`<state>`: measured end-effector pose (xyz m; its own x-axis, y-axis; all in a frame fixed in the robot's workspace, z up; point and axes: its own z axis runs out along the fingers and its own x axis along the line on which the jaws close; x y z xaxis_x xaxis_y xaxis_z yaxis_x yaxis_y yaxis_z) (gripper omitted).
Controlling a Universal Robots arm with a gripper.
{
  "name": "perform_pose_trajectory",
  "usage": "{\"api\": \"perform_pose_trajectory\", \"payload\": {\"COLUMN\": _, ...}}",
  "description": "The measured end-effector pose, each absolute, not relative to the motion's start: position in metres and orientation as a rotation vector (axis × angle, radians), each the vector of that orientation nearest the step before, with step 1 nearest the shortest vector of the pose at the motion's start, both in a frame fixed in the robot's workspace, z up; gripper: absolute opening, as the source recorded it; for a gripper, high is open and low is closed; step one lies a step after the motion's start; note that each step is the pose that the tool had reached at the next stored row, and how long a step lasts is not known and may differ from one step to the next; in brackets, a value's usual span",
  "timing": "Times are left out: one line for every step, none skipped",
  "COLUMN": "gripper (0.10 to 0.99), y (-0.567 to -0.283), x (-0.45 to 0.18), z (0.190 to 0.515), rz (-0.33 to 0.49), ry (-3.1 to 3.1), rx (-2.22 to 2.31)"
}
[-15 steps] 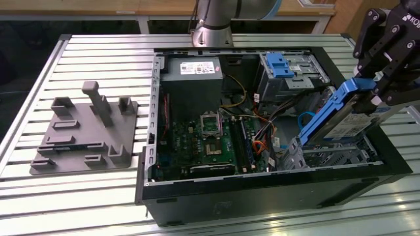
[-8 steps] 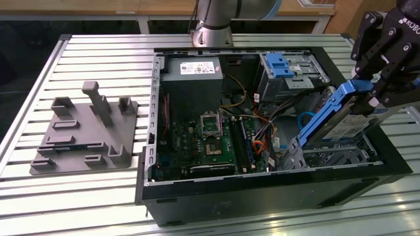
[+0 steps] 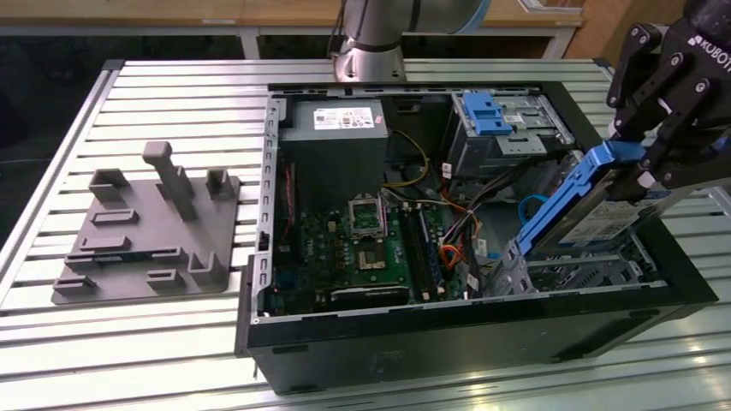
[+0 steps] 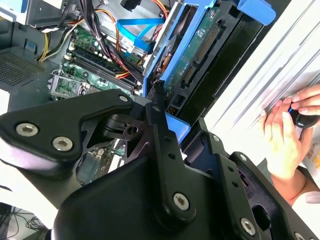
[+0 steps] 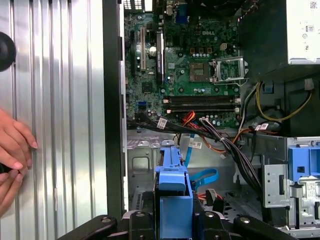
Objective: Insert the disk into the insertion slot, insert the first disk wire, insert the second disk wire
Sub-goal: 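Insert the disk into the insertion slot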
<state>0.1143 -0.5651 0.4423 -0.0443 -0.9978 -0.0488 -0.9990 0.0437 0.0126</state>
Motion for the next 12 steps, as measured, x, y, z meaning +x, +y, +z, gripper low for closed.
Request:
{"api": "perform_pose_trajectory", "payload": {"gripper": 0.365, "y": -0.565, "x": 0.114, "z": 0.442, "rz": 0.067, "ry": 2.250, "rx": -2.153}}
{"api": "perform_pose_trajectory", "payload": {"gripper": 0.365, "y": -0.565, "x": 0.114, "z": 0.441, "rz": 0.067, "ry": 2.250, "rx": -2.154}}
{"api": "perform_pose_trajectory", "payload": {"gripper": 0.365, "y": -0.565, "x": 0.114, "z": 0.440, "rz": 0.067, "ry": 2.249, "rx": -2.154}}
{"api": "perform_pose_trajectory", "payload": {"gripper": 0.365, "y": -0.565, "x": 0.114, "z": 0.439, "rz": 0.067, "ry": 2.249, "rx": -2.155}}
{"api": "perform_pose_trajectory", "payload": {"gripper": 0.365, "y": -0.565, "x": 0.114, "z": 0.438, "rz": 0.067, "ry": 2.249, "rx": -2.155}}
{"api": "perform_pose_trajectory", "payload": {"gripper": 0.365, "y": -0.565, "x": 0.114, "z": 0.437, "rz": 0.067, "ry": 2.248, "rx": -2.155}}
{"api": "perform_pose_trajectory", "payload": {"gripper": 0.365, "y": -0.565, "x": 0.114, "z": 0.437, "rz": 0.067, "ry": 2.248, "rx": -2.156}}
{"api": "perform_pose_trajectory", "payload": {"gripper": 0.365, "y": -0.565, "x": 0.114, "z": 0.435, "rz": 0.067, "ry": 2.247, "rx": -2.156}}
{"api": "perform_pose_trajectory", "payload": {"gripper": 0.365, "y": -0.565, "x": 0.114, "z": 0.434, "rz": 0.067, "ry": 2.247, "rx": -2.157}}
{"api": "perform_pose_trajectory", "payload": {"gripper": 0.365, "y": -0.565, "x": 0.114, "z": 0.433, "rz": 0.067, "ry": 2.246, "rx": -2.158}}
{"api": "perform_pose_trajectory", "payload": {"gripper": 0.365, "y": -0.565, "x": 0.114, "z": 0.432, "rz": 0.067, "ry": 2.245, "rx": -2.158}}
{"api": "perform_pose_trajectory", "payload": {"gripper": 0.365, "y": -0.565, "x": 0.114, "z": 0.432, "rz": 0.067, "ry": 2.245, "rx": -2.159}}
